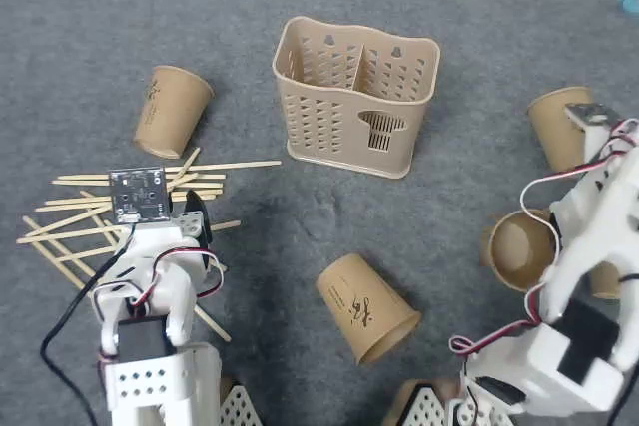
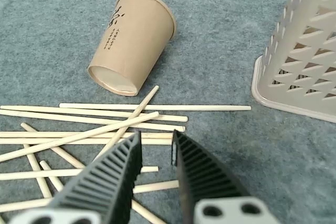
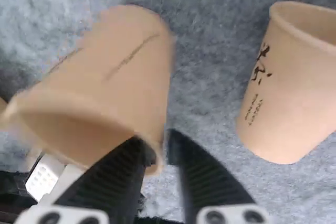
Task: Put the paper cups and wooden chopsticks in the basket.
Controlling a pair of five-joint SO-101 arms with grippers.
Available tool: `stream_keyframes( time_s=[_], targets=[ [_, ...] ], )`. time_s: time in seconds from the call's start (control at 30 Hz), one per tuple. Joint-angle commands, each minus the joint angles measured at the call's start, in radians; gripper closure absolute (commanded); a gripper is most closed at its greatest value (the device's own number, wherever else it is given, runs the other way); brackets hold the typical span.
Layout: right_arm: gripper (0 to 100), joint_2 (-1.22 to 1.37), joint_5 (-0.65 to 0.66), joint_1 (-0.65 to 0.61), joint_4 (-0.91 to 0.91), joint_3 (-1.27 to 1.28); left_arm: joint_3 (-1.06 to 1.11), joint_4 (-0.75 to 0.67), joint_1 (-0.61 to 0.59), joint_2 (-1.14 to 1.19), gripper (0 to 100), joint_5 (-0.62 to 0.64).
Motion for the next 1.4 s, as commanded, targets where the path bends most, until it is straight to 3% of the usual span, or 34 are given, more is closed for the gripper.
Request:
stream_keyframes(
  time_s=[0.0,0.4,0.6,0.77,0.97,1.23,1.37],
  targets=[
    [79.6,-0.015,-0.011,-0.018,0.031,-0.075,-0.002,-0.025,0.002,-0.012,91,-0.009],
    [86.1,-0.056,-0.017,-0.033,0.033,-0.066,-0.002,-0.025,0.002,-0.012,91,-0.009],
    [86.4,-0.061,-0.114,-0.033,-0.101,0.044,0.010,-0.029,0.002,-0.012,91,-0.009],
    [99.8,-0.061,-0.112,-0.033,-0.179,0.094,0.010,-0.029,0.002,-0.012,91,-0.009],
    [99.1,-0.122,-0.172,-0.036,-0.171,0.064,0.013,-0.044,0.006,-0.012,91,-0.009],
    [99.2,-0.157,-0.292,-0.156,0.056,-0.238,0.033,-0.084,0.002,-0.012,91,-0.009],
    [99.2,-0.122,-0.382,-0.199,0.051,-0.385,0.033,-0.084,0.002,-0.012,91,-0.009]
  ],
)
